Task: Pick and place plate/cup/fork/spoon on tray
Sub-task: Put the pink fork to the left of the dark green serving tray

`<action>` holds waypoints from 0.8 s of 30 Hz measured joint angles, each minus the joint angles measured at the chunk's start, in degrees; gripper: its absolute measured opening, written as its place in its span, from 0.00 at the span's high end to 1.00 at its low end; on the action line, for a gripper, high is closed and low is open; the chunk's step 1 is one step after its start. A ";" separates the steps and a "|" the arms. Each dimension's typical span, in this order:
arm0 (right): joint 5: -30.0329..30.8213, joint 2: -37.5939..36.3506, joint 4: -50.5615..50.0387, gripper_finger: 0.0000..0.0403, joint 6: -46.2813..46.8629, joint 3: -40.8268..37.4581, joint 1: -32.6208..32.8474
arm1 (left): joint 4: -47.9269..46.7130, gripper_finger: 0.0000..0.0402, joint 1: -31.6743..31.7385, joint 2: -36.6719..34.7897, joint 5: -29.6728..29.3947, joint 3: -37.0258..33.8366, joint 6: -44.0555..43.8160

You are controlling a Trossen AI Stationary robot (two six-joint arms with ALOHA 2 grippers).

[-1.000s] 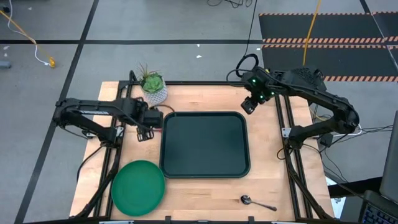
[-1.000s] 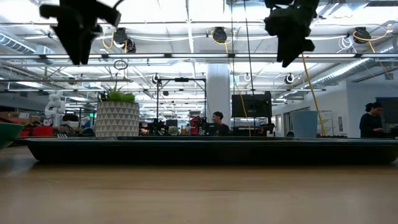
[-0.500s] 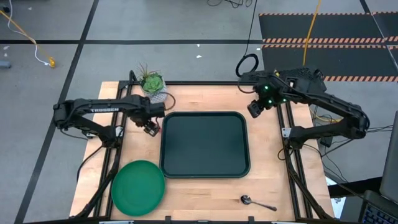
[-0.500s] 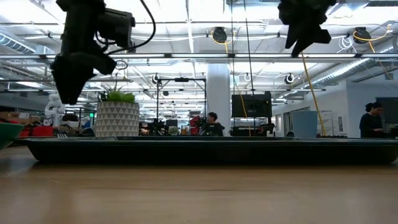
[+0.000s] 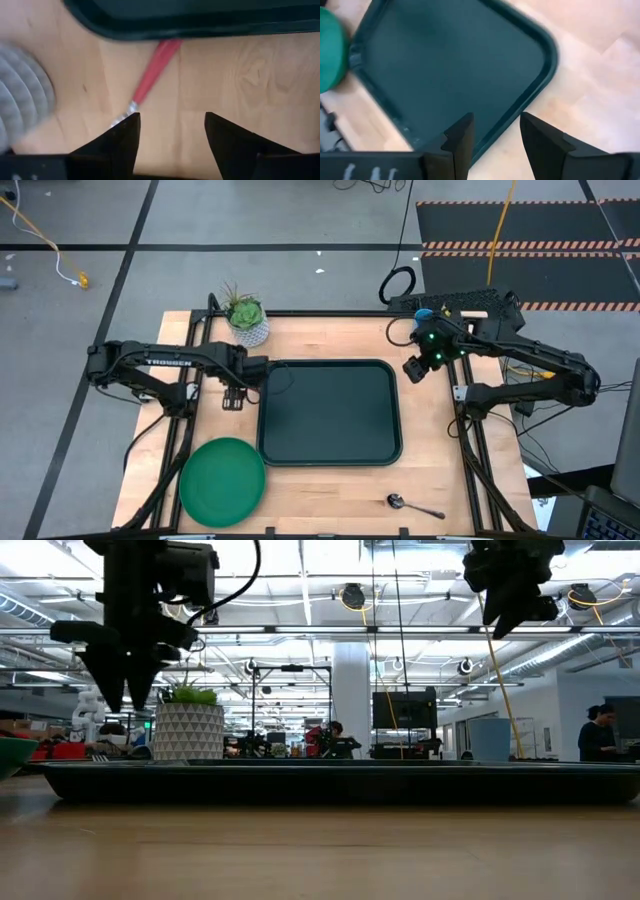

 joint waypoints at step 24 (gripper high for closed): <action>-1.31 -4.13 7.34 0.63 13.39 -2.30 9.33 | 6.15 0.64 5.62 0.04 1.24 -10.32 18.08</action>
